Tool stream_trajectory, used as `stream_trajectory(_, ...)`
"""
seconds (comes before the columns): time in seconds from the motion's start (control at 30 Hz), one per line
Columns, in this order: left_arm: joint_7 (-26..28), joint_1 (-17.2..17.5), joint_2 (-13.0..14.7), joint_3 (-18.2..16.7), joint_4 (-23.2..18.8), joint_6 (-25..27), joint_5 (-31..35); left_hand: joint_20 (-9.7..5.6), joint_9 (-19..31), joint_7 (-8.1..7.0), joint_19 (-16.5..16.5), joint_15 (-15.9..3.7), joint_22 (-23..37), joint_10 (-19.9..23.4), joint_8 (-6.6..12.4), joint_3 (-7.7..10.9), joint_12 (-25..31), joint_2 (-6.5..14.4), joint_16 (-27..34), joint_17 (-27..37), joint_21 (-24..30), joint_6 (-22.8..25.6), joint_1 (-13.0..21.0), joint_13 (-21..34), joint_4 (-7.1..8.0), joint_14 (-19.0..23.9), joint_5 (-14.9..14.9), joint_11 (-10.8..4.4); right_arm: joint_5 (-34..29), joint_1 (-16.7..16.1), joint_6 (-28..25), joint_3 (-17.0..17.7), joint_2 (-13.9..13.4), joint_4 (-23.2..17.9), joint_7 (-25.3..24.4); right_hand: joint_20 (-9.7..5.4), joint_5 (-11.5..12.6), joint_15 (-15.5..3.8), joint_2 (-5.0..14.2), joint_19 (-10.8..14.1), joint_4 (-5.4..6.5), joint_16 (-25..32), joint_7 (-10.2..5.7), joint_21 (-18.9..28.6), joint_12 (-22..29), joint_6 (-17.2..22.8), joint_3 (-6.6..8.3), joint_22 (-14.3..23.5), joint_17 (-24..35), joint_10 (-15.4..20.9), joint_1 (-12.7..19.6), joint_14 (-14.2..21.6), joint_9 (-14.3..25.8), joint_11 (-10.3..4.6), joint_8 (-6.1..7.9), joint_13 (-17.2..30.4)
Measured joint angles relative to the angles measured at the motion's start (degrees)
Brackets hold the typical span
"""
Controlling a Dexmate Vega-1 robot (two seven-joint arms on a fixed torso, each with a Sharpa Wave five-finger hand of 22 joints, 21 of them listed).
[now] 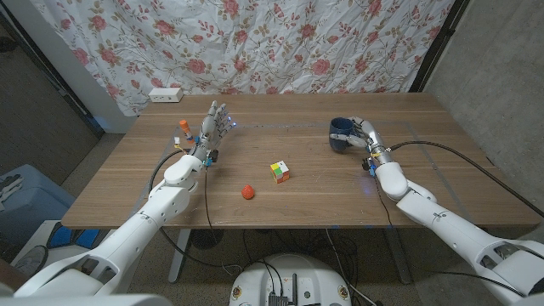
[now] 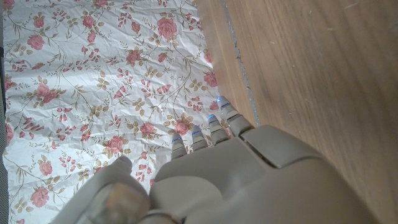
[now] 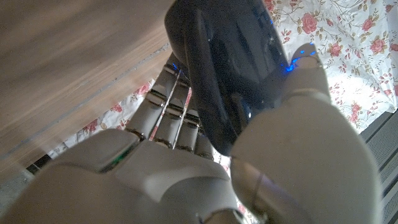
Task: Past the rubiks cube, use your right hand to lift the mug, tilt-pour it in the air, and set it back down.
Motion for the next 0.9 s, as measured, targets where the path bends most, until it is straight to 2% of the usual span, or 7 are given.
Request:
stream_trajectory(0.37, 0.00, 0.00, -0.02, 0.00, 0.00, 0.00, 0.00, 0.00, 0.00, 0.00, 0.00, 0.00, 0.00, 0.00, 0.00, 0.00, 0.00, 0.00, 0.00, 0.00, 0.00, 0.00, 0.00, 0.00, 0.00, 0.00, 0.00, 0.00, -0.47, 1.35, 3.06, -1.18, 1.49, 4.58, -1.15, 0.41, -0.25, -0.01, 0.00, -0.40, 0.00, -0.18, 0.00, -0.28, -0.17, 0.00, 0.00, 0.00, 0.26, -0.31, 0.00, 0.00, 0.02, -0.31, 0.00, 0.18)
stream_trajectory(0.57, 0.00, -0.01, -0.02, 0.00, 0.00, 0.00, 0.00, 0.00, 0.00, 0.00, 0.00, 0.00, 0.00, 0.00, 0.00, 0.00, 0.00, 0.00, 0.00, 0.00, 0.00, 0.00, 0.00, 0.00, 0.00, 0.00, 0.00, 0.00, -0.62, 1.67, 4.15, -1.66, 2.01, 6.19, -1.76, 0.51, -0.25, -0.31, 0.00, -1.12, 0.00, -0.46, -0.62, -0.28, -0.39, -0.62, 0.00, 0.00, 0.27, -0.31, 0.00, -0.32, 0.05, -0.31, 0.00, 0.18)
stream_trajectory(0.9, 0.00, -0.01, -0.02, 0.00, 0.00, 0.00, 0.00, 0.00, 0.00, 0.00, 0.00, 0.00, 0.00, 0.00, 0.00, 0.00, 0.00, 0.00, 0.00, 0.00, 0.00, 0.00, 0.00, 0.00, 0.00, 0.00, 0.00, 0.00, -0.34, 1.43, 4.23, -2.04, 2.09, 6.55, -2.02, 1.12, -0.46, -0.39, 0.00, -1.73, 0.02, -0.88, -2.00, -0.71, -2.08, -2.00, -0.02, -0.02, 0.77, -1.93, 0.00, -1.88, 0.05, -1.93, 0.10, 0.31)
